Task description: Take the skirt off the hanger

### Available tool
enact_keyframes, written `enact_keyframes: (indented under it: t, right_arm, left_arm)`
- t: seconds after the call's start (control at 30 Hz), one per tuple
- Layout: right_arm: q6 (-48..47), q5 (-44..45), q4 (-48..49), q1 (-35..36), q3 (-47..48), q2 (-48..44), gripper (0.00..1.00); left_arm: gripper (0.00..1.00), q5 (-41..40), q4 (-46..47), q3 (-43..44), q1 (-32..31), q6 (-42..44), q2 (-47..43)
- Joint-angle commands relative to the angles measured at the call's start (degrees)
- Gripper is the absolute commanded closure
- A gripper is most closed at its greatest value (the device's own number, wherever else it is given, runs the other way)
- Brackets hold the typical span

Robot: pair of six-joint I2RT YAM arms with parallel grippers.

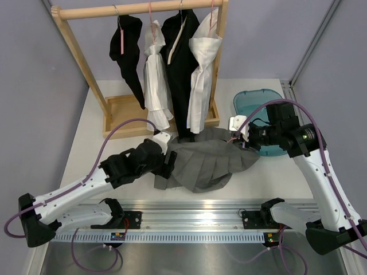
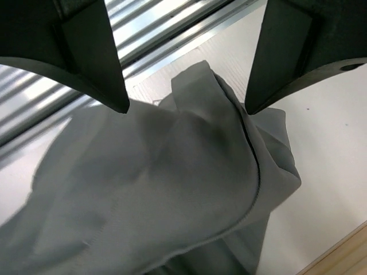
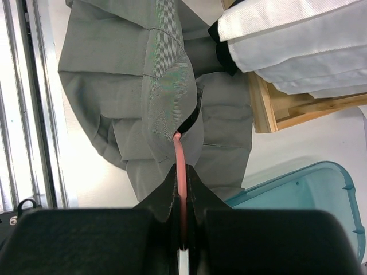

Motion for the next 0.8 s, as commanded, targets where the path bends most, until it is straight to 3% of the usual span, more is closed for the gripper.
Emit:
enact_keyframes:
  t: [0.0, 0.13, 0.3, 0.37, 0.53, 0.77]
  right_arm:
    - [1.9, -2.7, 2.4, -0.4, 2.9, -0.7, 1.0]
    - [2.5, -2.8, 2.7, -0.4, 2.3, -1.4, 1.0]
    - [3.6, -3.5, 3.1, -0.4, 1.5, -2.0, 1.0]
    - [4.2, -3.5, 3.6, -0.4, 1.3, -2.1, 1.0]
    - [5.3, -1.1, 4.5, -0.4, 0.4, -2.6, 1.0]
    - [8.4, 2.7, 8.0, -2.6, -3.8, -1.4, 1.0]
  left_arm:
    - [0.21, -5.6, 4.2, 3.3, 1.4, -2.0, 2.9]
    - [0.57, -8.0, 3.7, 3.2, 2.5, -3.0, 3.3]
    - [0.82, -8.8, 5.0, 1.1, 6.1, -3.7, -0.4]
    - [1.0, -7.1, 6.4, -0.4, 8.2, -4.2, -2.0]
    - [1.0, -6.3, 4.1, -0.6, 12.2, -4.2, -9.0]
    - [1.0, -12.8, -7.0, 8.6, 12.9, -5.5, -18.3]
